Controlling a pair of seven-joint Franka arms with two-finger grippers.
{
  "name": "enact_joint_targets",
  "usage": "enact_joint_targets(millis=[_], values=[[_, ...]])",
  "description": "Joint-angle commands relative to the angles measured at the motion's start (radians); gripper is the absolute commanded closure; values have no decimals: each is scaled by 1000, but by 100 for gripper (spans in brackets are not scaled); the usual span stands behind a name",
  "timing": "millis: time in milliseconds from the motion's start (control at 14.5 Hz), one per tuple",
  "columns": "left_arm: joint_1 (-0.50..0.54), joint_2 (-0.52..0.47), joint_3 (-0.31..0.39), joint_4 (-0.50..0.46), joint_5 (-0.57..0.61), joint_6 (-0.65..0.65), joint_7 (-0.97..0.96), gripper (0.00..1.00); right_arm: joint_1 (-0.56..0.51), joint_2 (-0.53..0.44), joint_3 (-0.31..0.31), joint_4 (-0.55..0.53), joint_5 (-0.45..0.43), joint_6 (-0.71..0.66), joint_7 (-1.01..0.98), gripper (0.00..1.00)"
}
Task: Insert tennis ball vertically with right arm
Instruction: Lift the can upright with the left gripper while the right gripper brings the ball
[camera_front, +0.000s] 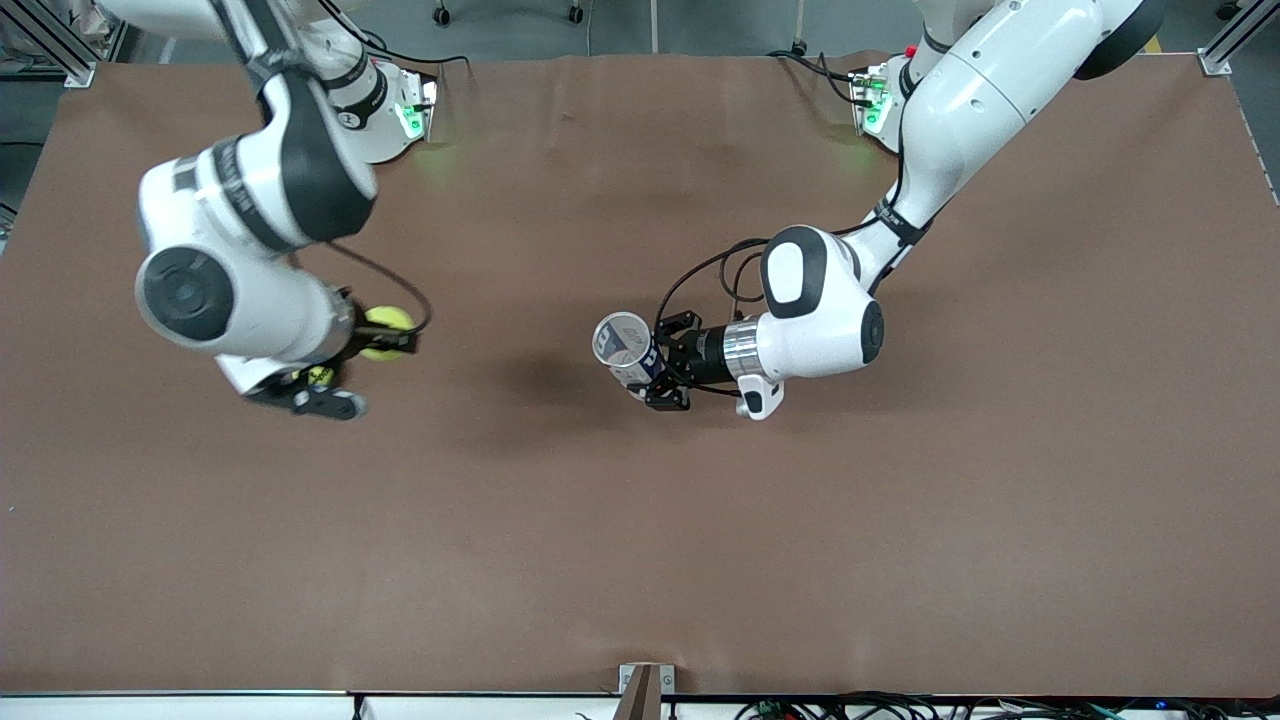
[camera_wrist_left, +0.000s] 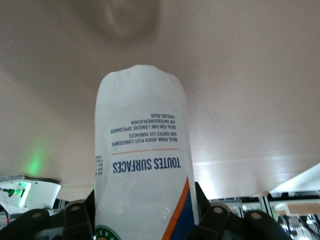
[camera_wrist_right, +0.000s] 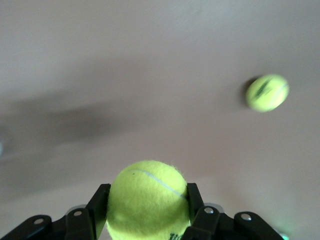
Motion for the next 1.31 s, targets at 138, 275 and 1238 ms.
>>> enact_joint_targets(millis=[138, 275, 1238], values=[[0, 10, -13, -33, -128, 45, 149, 31, 100, 34, -5, 83, 117, 23, 278, 65], [-6, 27, -10, -33, -127, 56, 162, 31, 140, 42, -5, 94, 140, 79, 360, 65], [-11, 79, -8, -27, -145, 111, 199, 31, 258, 186, -6, 120, 230, 393, 553, 65]])
